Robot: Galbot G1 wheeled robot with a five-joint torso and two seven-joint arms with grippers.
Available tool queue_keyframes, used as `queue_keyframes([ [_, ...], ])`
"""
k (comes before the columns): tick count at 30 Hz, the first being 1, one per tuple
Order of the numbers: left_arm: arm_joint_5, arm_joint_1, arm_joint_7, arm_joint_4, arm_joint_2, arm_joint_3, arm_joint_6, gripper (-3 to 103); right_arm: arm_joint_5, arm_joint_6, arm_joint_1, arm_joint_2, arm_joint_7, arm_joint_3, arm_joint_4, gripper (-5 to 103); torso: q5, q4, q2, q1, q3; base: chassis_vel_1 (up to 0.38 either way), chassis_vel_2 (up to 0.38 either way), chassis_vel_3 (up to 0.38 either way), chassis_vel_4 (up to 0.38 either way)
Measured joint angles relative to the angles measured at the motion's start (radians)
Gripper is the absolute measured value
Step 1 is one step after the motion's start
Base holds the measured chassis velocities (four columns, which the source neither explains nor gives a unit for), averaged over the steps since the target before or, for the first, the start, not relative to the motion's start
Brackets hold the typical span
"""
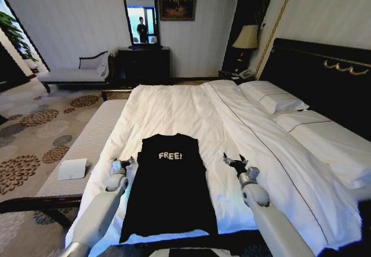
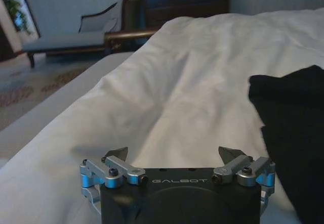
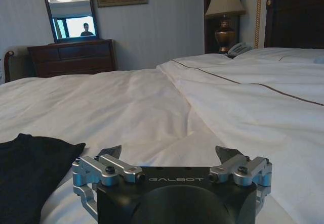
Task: Fold the clothes on the bed.
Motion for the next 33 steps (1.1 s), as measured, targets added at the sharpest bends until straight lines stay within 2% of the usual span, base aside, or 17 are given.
queue_keyframes([
  [9, 0.024, 0.012, 0.009, -0.025, -0.008, 0.013, -0.025, 100, 0.005, -0.003, 0.005, -0.003, 0.004, -0.002, 0.003, 100, 0.0, 0.0, 0.0, 0.0, 0.0, 0.0, 0.0, 0.0, 0.0],
  [16, 0.034, 0.042, 0.017, -0.076, -0.007, 0.035, -0.067, 100, 0.011, -0.003, 0.009, -0.009, 0.008, 0.001, 0.01, 100, 0.0, 0.0, 0.0, 0.0, 0.0, 0.0, 0.0, 0.0, 0.0],
  [26, 0.026, 0.077, 0.02, -0.121, 0.001, 0.079, -0.071, 100, 0.018, -0.004, 0.009, -0.017, 0.011, 0.005, 0.016, 100, 0.0, 0.0, 0.0, 0.0, 0.0, 0.0, 0.0, 0.0, 0.0],
  [31, -0.03, 0.103, 0.037, -0.168, 0.004, 0.098, -0.076, 100, 0.022, -0.005, 0.006, -0.021, 0.013, 0.008, 0.021, 100, 0.0, 0.0, 0.0, 0.0, 0.0, 0.0, 0.0, 0.0, 0.0],
  [33, -0.087, 0.099, 0.037, -0.177, -0.002, 0.093, -0.077, 100, 0.022, -0.005, 0.006, -0.021, 0.013, 0.008, 0.023, 100, -0.0001, 0.0, 0.0, 0.0, 0.0, 0.0, 0.0, 0.0, 0.0],
])
